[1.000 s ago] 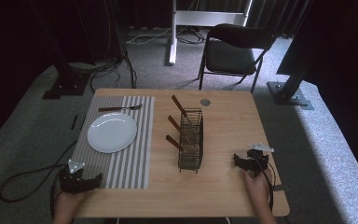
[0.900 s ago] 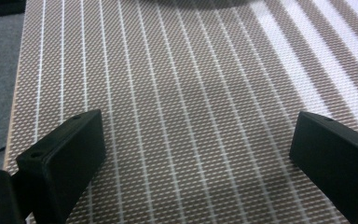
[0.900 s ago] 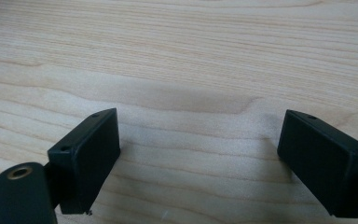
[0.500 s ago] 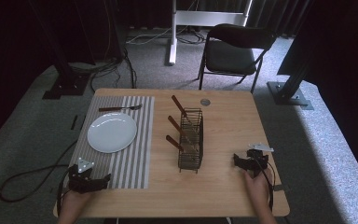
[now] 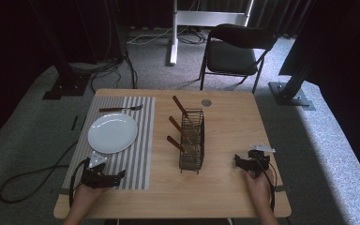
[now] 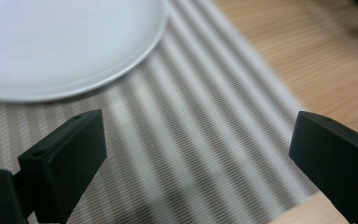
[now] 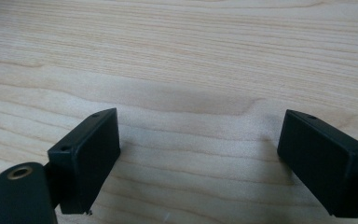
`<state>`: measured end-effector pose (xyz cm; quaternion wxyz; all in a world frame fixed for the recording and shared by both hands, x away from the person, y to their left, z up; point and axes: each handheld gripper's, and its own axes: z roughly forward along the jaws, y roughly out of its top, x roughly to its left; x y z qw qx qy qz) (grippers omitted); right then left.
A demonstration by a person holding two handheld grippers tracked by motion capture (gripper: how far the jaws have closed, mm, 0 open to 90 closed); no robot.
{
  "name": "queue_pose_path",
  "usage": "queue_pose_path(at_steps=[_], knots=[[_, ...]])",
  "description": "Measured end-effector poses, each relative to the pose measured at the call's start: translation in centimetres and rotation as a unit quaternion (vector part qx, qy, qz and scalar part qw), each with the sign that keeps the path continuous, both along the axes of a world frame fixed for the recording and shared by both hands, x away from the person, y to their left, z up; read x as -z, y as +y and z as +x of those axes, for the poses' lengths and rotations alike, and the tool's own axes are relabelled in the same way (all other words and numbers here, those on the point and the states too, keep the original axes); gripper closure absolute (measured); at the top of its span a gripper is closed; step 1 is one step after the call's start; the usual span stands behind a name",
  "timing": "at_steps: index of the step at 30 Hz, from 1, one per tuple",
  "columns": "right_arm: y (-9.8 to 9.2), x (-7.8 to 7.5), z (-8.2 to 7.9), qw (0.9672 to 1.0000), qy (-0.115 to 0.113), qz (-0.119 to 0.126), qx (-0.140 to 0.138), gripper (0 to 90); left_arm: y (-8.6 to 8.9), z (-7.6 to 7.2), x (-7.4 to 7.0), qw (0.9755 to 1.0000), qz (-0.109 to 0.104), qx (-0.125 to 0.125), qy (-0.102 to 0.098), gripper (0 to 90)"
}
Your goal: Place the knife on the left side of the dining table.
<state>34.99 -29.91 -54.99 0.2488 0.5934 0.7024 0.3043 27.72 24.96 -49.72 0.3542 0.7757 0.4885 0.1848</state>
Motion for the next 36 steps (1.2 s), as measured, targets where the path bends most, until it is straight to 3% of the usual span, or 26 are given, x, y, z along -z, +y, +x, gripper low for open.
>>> queue_pose_path(at_steps=[6, 10, 16, 26, 34, 36], knots=[[0.0, 0.0, 0.0, 1.0000, 0.000, 0.000, 0.000, 12.2, -2.0, 0.6, -1.0, 0.9996, -0.007, 0.027, -0.002, 4.1], [0.0, 0.0, 0.0, 1.0000, 0.000, 0.000, 0.000, 12.2, -3.2, 1.0, -2.2, 0.9988, -0.015, 0.044, -0.014, 4.7], [0.0, 0.0, 0.0, 1.0000, 0.000, 0.000, 0.000, 12.2, -4.9, 1.7, -3.8, 0.9971, -0.009, 0.069, -0.031, 4.7], [0.0, 0.0, 0.0, 1.0000, 0.000, 0.000, -0.001, 12.2, -7.6, 2.7, -6.3, 0.9921, -0.029, 0.113, -0.045, 4.7], [0.0, 0.0, 0.0, 1.0000, -0.001, -0.001, -0.001, 12.2, -9.8, 3.0, -7.4, 0.9880, -0.030, 0.139, -0.061, 4.7], [0.0, 0.0, 0.0, 1.0000, -0.001, 0.000, -0.001, 12.2, -10.3, 3.2, -7.5, 0.9870, -0.040, 0.144, -0.058, 4.7]])
